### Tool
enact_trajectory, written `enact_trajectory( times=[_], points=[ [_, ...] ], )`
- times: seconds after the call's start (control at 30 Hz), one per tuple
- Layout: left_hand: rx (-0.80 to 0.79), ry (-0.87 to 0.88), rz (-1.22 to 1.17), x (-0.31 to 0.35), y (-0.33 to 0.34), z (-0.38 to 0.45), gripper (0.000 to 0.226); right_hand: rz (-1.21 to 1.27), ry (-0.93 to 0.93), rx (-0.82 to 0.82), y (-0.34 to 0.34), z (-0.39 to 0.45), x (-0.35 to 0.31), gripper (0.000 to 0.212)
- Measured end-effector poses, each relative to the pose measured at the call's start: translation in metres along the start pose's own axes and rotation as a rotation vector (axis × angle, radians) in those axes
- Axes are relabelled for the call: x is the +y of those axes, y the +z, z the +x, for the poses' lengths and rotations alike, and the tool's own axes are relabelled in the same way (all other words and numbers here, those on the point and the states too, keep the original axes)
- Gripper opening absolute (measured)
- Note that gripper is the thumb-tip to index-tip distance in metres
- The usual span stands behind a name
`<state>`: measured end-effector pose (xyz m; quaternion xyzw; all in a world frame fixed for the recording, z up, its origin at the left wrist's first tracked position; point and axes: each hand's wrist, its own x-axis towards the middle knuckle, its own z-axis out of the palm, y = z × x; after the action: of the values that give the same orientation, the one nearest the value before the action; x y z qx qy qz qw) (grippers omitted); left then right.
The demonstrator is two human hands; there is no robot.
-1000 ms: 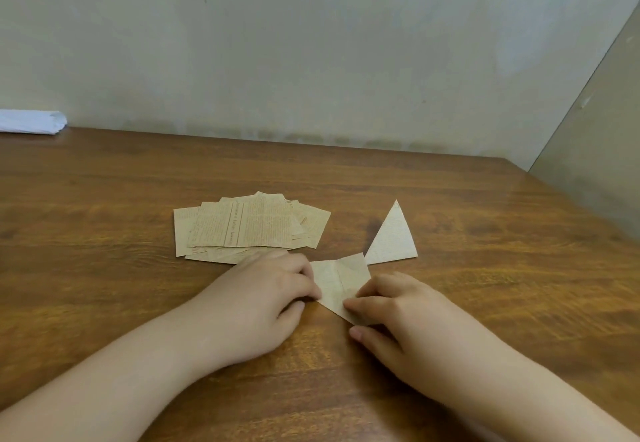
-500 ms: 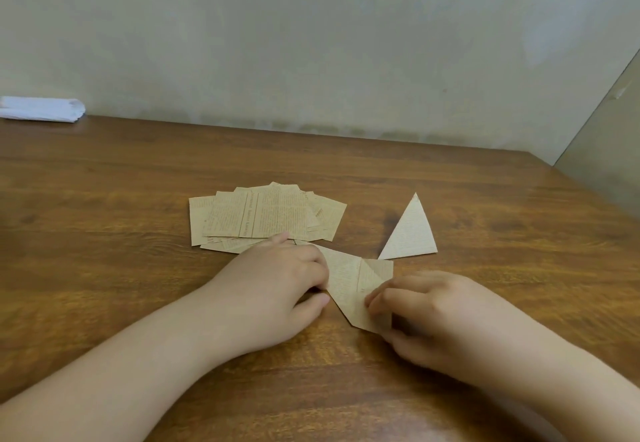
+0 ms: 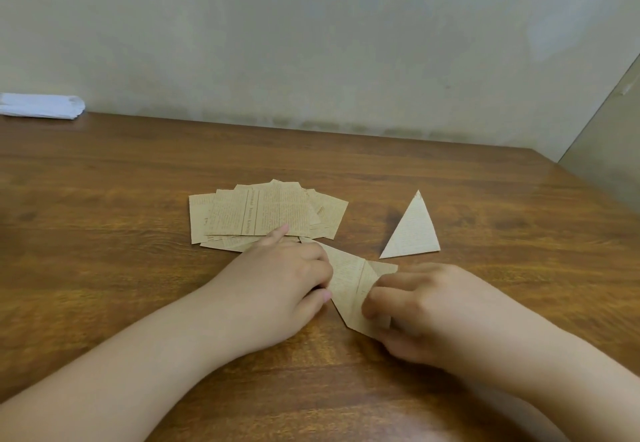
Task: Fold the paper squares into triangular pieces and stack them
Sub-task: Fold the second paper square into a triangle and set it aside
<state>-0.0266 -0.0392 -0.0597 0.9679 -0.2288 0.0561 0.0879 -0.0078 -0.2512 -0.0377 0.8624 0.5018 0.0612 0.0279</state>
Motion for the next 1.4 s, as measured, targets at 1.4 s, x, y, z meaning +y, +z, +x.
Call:
enact_trajectory(
  times=[1.4],
  points=[
    [-0.105, 0.131, -0.278, -0.005, -0.008, -0.011, 0.036, 0.714, 0.555, 0.110, 0.024, 0.007, -0.003, 0.017]
  ],
)
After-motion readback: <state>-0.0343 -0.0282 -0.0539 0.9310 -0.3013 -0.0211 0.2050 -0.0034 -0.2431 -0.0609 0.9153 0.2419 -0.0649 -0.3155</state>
